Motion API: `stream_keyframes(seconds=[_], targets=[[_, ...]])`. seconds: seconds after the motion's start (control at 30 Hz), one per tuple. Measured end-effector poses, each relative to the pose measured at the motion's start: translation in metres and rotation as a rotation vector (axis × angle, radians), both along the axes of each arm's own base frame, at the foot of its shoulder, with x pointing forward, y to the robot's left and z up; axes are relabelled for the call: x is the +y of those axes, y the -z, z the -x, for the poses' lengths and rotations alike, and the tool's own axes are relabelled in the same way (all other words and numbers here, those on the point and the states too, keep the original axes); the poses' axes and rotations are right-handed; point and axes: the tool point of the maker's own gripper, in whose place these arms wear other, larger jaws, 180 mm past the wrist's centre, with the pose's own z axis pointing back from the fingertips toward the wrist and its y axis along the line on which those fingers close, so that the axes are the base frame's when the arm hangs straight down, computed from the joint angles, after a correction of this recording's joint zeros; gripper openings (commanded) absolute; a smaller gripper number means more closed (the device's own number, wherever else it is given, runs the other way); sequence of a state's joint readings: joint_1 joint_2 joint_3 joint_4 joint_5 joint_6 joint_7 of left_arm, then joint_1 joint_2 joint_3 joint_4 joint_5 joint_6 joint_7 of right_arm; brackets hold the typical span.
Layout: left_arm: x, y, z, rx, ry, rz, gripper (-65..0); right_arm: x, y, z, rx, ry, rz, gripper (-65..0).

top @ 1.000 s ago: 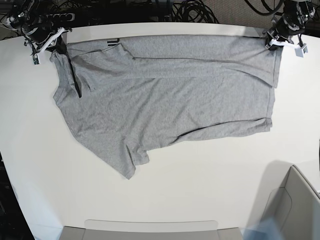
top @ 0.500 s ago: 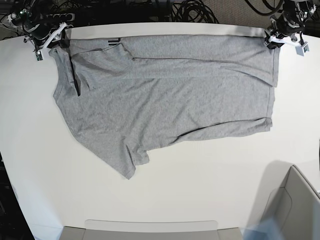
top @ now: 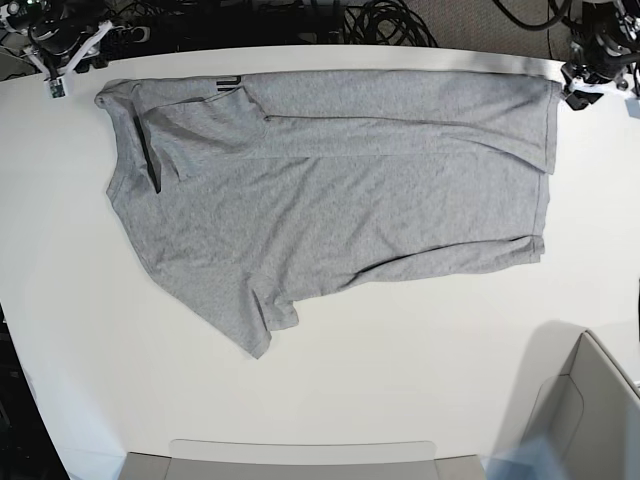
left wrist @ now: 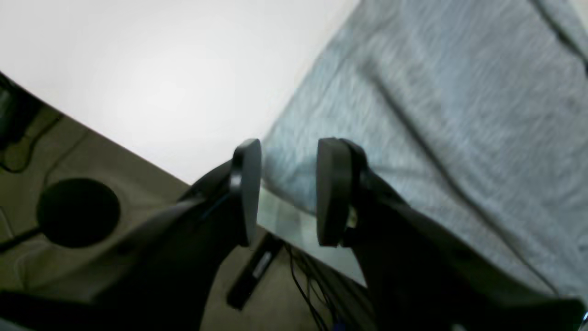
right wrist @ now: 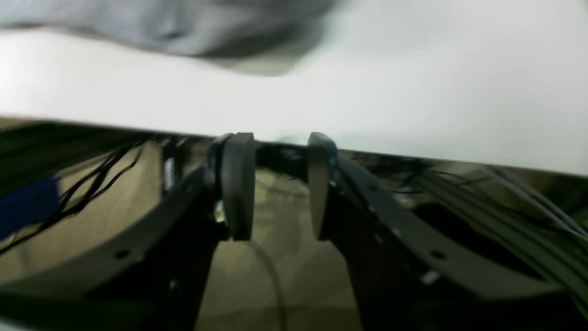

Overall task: Fold the T-shirt properly
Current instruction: 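Drag the shirt back toward the robot with both grippers, then release, then move both grippers to the shirt's hem corners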

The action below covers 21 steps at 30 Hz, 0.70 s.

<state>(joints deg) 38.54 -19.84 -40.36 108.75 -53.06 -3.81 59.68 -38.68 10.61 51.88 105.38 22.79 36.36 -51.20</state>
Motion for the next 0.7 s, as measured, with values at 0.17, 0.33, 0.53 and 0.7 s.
stream_keyframes(seconds=[0.17,0.33,0.53,0.7], targets=[[-0.002,-0.024,-0.033,-0.103,0.026,-0.03,-44.3,-0.022,-0.047,-0.044,-0.196,0.022,0.034,-44.8],[-0.034,-0.045,-0.103,-0.232,0.145,0.019,-44.3,-0.032,-0.071,-0.083,-0.294,0.002,0.069,-44.8],[-0.085,-0.062,-0.166,-0.321,0.283,0.107,-44.3,-0.011,-0.107,-0.161,-0.437,-0.139,0.097,-44.8],[-0.114,-0.06,-0.184,-0.326,0.359,0.151,-44.5,0.025,-0.109,-0.231,-0.449,-0.284,0.139,-44.8]])
